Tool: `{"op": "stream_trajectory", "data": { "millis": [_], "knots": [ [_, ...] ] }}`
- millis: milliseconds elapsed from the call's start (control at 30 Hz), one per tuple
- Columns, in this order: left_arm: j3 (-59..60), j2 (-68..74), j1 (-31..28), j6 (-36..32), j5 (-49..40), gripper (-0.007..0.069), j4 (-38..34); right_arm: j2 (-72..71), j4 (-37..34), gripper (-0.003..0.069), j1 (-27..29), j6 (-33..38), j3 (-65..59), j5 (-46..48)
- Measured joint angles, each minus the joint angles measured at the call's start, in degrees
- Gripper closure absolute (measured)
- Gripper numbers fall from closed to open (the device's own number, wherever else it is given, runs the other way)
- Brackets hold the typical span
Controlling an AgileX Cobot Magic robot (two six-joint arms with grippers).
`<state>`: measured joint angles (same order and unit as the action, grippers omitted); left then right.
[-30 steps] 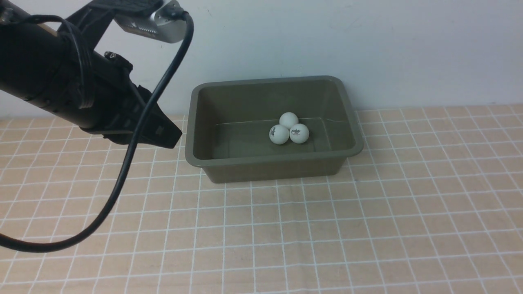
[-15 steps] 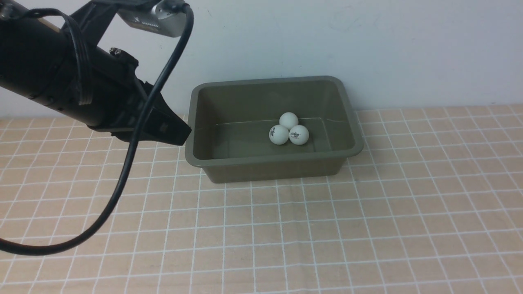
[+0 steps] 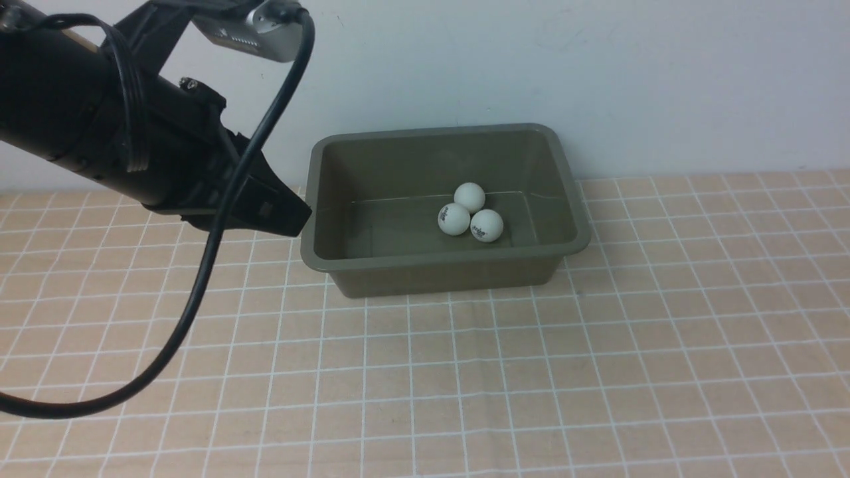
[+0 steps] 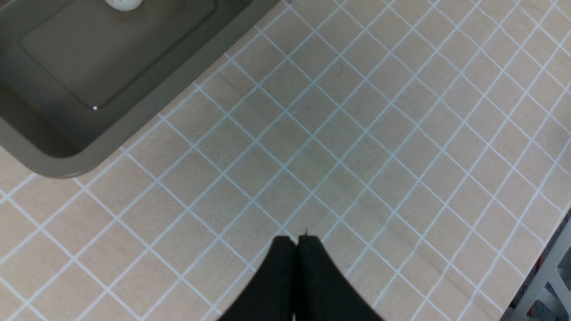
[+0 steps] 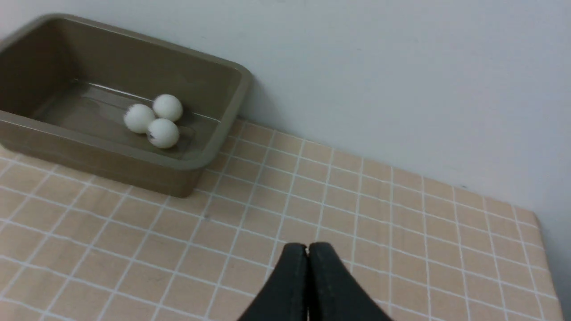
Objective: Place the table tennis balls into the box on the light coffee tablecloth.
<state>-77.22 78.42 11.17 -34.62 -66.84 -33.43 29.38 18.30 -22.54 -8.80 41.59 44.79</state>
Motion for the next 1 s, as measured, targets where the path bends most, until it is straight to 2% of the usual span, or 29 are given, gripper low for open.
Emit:
{"op": "stream_trajectory", "data": {
  "millis": [33, 100, 200, 367, 667, 1000],
  "knots": [
    [0.0, 0.0, 0.0, 0.0, 0.0, 0.0683, 0.0, -1.8, -3.8, 0.0674, 0.0, 3.1, -0.2, -0.1],
    [0.0, 0.0, 0.0, 0.0, 0.0, 0.0683, 0.0, -2.7, -5.5, 0.0674, 0.0, 4.6, -0.4, -0.3],
    [0.0, 0.0, 0.0, -0.4, 0.0, 0.0683, -0.1, -4.8, -11.6, 0.0674, 0.0, 10.6, -2.8, -2.0],
    [0.0, 0.0, 0.0, -1.1, 0.0, 0.0683, -0.2, -5.3, -18.3, 0.0674, 0.0, 17.1, -11.0, -8.7],
    [0.0, 0.0, 0.0, -1.1, -0.2, 0.0683, -1.0, -5.3, -24.0, 0.0674, 0.0, 17.9, -25.9, -28.1],
    [0.0, 0.0, 0.0, -2.2, -1.1, 0.0683, -1.3, -5.3, -24.2, 0.0674, 0.0, 17.7, -30.5, -28.0]
  ]
}}
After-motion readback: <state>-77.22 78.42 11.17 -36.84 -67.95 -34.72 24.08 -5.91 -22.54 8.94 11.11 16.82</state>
